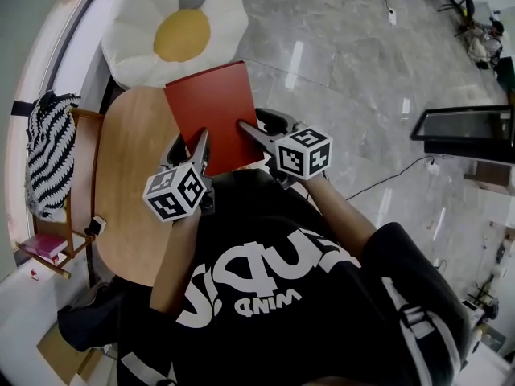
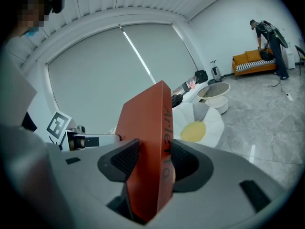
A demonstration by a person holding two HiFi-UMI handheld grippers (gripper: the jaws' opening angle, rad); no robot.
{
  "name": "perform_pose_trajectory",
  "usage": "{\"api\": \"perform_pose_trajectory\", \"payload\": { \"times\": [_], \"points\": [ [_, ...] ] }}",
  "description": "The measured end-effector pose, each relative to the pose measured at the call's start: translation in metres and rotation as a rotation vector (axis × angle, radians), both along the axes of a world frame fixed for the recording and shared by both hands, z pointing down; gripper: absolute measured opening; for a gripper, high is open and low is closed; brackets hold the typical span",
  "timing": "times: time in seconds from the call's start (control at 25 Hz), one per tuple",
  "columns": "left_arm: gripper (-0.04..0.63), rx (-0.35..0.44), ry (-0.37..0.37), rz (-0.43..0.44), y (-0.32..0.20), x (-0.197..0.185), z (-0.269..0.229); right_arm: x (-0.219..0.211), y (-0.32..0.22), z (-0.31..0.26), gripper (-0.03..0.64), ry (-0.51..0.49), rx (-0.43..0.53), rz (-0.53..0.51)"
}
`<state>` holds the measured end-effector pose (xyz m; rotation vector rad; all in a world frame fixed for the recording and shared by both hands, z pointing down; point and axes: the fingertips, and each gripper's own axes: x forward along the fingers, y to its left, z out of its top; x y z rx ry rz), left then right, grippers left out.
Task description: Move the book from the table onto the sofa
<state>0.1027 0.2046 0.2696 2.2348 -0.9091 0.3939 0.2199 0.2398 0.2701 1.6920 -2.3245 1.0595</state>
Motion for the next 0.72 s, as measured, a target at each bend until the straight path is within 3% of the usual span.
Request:
{"api": "perform_pose_trajectory", "payload": {
  "times": [0.32, 0.72],
  "points": [
    [0.247, -0.018, 0.004, 0.017, -0.027, 0.026, 0.011, 0.025, -0.025, 0.008, 0.203, -0.001, 0.002, 0.025],
    [0.247, -0.041, 0.002, 0.036, -0.103, 0.066, 0.018, 0.066, -0.1, 0.014, 0.201, -0.006, -0.009, 0.046]
  ]
}}
